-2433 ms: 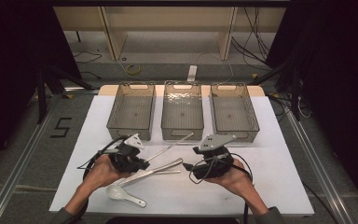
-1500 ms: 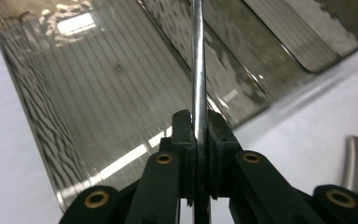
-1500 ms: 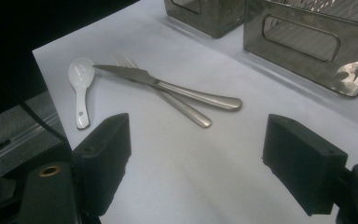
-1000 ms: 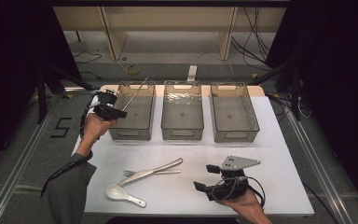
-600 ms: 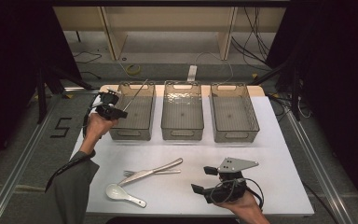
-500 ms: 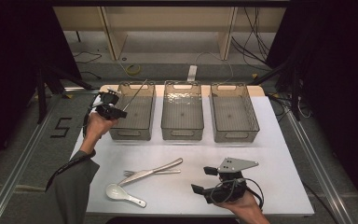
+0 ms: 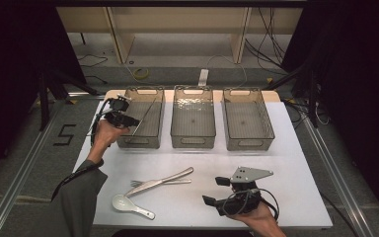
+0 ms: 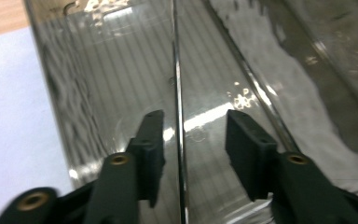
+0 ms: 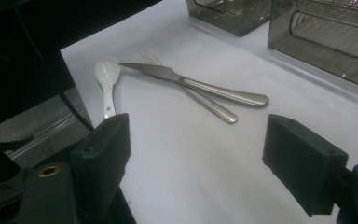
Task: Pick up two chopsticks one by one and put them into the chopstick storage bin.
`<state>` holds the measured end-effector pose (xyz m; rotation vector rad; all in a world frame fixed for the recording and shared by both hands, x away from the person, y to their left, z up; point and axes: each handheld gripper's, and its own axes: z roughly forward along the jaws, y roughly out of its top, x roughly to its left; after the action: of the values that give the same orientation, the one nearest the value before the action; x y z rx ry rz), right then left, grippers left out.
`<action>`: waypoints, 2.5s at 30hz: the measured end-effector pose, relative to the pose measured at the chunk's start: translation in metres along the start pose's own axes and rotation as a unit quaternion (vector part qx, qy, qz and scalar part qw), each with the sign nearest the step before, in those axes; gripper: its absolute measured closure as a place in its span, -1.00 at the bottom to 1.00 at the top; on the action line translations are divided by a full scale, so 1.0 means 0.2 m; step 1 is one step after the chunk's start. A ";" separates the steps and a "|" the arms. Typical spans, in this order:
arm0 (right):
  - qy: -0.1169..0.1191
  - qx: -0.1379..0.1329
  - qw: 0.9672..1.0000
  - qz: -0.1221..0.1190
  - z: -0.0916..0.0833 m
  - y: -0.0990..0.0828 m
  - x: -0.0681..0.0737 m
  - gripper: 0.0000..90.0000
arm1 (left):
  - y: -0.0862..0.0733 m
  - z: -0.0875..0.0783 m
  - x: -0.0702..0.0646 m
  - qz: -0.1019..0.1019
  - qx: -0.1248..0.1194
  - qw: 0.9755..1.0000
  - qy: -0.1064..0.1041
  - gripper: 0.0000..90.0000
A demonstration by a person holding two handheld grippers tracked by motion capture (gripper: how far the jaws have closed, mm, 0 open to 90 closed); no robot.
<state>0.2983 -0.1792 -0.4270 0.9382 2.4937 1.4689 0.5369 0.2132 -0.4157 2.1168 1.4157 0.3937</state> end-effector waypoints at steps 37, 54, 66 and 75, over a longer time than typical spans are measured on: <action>-0.074 -0.060 0.995 0.001 -0.10 -0.03 -0.07 -0.49 | -0.48 -0.40 -0.45 0.166 -0.004 0.976 -0.138 -0.52; -0.096 -0.065 0.993 0.007 -0.14 -0.05 -0.12 -0.50 | -0.60 -0.39 -0.59 0.239 0.052 0.957 -0.154 -0.56; -0.101 -0.070 0.992 0.013 -0.15 -0.06 -0.14 -0.51 | -0.68 -0.39 -0.63 0.263 0.080 0.948 -0.161 -0.56; -0.106 -0.073 0.991 0.020 -0.18 -0.07 -0.14 -0.51 | -0.71 -0.39 -0.64 0.273 0.085 0.944 -0.164 -0.56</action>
<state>0.3003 -0.2261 -0.4259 1.0621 2.1991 1.4560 0.3376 0.1586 -0.4301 2.5591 0.6817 0.1096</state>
